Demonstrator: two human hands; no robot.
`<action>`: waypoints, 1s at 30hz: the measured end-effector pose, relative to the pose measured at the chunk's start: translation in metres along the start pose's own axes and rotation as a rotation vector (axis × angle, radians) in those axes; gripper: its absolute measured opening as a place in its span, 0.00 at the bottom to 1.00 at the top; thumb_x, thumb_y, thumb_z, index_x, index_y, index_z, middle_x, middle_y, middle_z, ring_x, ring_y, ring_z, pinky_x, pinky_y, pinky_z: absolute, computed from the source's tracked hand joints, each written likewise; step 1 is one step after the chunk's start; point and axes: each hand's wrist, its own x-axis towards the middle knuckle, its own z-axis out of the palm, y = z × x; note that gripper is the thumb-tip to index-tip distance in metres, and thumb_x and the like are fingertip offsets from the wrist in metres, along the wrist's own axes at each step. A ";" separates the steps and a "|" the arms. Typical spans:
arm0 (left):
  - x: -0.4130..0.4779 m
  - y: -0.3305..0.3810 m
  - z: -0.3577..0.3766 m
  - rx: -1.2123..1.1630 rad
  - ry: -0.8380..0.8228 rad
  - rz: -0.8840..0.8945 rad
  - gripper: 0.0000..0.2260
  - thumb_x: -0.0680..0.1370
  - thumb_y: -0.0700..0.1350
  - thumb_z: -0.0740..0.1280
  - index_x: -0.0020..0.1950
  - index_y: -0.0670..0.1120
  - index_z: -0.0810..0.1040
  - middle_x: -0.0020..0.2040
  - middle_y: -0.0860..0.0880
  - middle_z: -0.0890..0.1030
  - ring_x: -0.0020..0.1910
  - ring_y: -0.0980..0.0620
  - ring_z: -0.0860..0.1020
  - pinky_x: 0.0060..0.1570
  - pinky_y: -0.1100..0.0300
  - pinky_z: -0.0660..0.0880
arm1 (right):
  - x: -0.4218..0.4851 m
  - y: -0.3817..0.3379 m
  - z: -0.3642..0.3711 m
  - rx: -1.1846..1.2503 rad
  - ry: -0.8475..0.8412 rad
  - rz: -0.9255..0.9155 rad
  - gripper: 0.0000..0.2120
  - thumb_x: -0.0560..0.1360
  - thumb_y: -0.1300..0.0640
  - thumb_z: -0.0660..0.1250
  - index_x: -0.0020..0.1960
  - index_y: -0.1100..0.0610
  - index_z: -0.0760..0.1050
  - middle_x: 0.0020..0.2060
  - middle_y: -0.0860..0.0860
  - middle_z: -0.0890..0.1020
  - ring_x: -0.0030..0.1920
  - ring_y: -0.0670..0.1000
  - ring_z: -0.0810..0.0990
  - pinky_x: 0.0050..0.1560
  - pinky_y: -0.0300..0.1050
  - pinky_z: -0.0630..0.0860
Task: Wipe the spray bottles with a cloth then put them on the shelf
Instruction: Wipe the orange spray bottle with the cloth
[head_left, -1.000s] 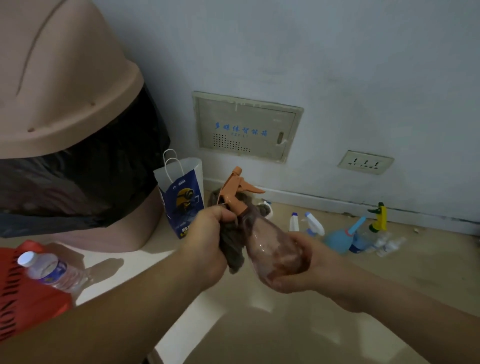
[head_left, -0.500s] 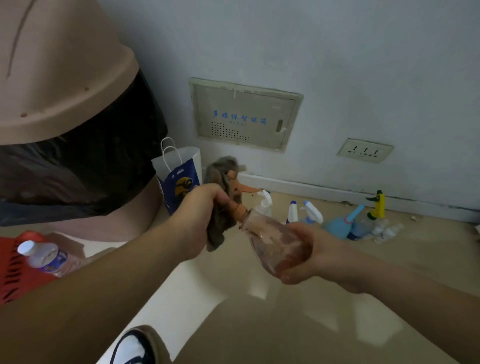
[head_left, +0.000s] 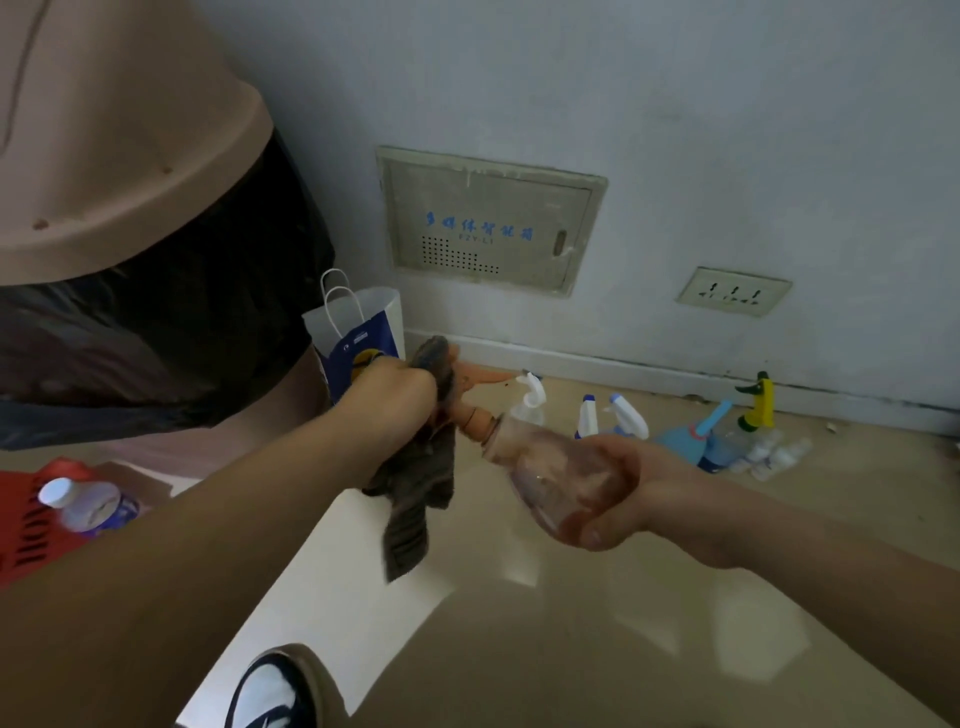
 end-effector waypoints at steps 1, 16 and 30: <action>0.003 -0.002 -0.006 -0.066 0.053 0.006 0.08 0.78 0.38 0.62 0.54 0.40 0.77 0.50 0.36 0.80 0.49 0.38 0.81 0.53 0.44 0.80 | 0.001 0.001 -0.002 0.029 0.029 0.016 0.36 0.62 0.73 0.78 0.65 0.51 0.79 0.53 0.53 0.87 0.55 0.53 0.86 0.53 0.46 0.83; -0.042 -0.017 0.069 0.698 -0.171 0.954 0.18 0.80 0.56 0.53 0.54 0.51 0.80 0.53 0.52 0.83 0.57 0.50 0.78 0.69 0.47 0.66 | -0.006 -0.017 0.029 -0.065 0.062 -0.163 0.22 0.64 0.72 0.81 0.51 0.50 0.85 0.49 0.52 0.89 0.52 0.50 0.87 0.56 0.49 0.84; -0.053 -0.024 0.085 -0.015 -0.375 0.640 0.20 0.80 0.60 0.58 0.58 0.48 0.82 0.52 0.48 0.84 0.54 0.48 0.81 0.58 0.46 0.78 | 0.005 -0.005 0.011 0.069 0.240 -0.130 0.21 0.69 0.75 0.76 0.49 0.50 0.82 0.42 0.46 0.89 0.46 0.46 0.87 0.46 0.42 0.85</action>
